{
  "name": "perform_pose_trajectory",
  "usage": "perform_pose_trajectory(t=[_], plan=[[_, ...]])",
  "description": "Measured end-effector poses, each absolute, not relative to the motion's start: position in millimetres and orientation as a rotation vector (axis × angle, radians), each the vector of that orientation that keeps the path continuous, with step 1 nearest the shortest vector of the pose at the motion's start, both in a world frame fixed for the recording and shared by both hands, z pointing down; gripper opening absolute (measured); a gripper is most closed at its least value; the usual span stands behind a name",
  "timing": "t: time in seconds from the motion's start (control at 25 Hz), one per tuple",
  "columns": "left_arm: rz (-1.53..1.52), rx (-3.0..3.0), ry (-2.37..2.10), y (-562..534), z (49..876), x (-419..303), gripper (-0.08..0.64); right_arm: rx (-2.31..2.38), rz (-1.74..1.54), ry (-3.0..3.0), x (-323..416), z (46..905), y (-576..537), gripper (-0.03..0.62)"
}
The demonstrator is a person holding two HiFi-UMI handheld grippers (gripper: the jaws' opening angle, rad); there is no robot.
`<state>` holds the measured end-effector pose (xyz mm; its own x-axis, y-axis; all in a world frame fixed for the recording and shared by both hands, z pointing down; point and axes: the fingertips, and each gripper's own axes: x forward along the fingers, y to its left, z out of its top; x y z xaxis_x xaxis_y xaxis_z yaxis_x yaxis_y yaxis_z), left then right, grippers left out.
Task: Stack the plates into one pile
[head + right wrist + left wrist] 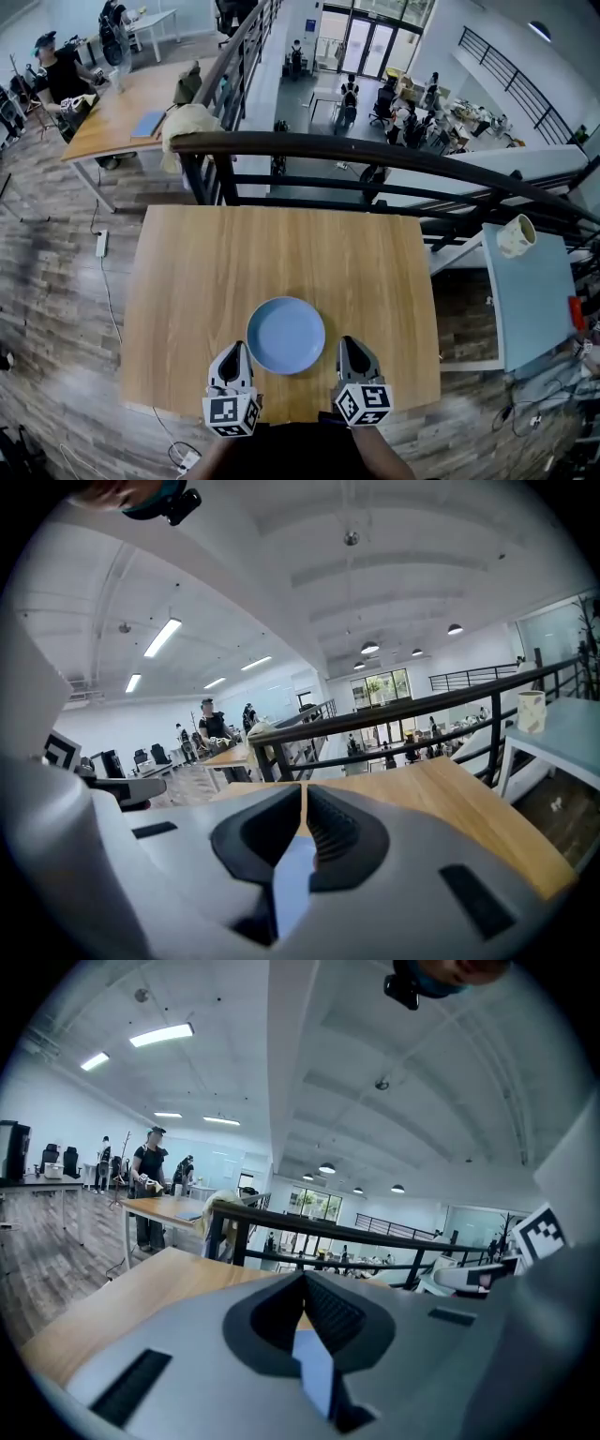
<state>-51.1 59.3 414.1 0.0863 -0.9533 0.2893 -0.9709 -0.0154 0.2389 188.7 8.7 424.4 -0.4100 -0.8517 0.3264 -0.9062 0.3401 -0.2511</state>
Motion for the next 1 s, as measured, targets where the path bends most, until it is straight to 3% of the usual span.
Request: perform_pose_trajectory(t=[0.28, 1.0], plan=[[-0.008, 2.092, -1.924, 77.3, 378.8, -39.6, 0.023, 1.614, 0.566, -2.516, 185.1, 402.8, 32.3, 0.041], [0.011, 2.171, -1.856, 74.3, 385.0, -15.6, 0.023, 1.615, 0.509, -2.541, 181.2, 393.7, 41.6, 0.031]])
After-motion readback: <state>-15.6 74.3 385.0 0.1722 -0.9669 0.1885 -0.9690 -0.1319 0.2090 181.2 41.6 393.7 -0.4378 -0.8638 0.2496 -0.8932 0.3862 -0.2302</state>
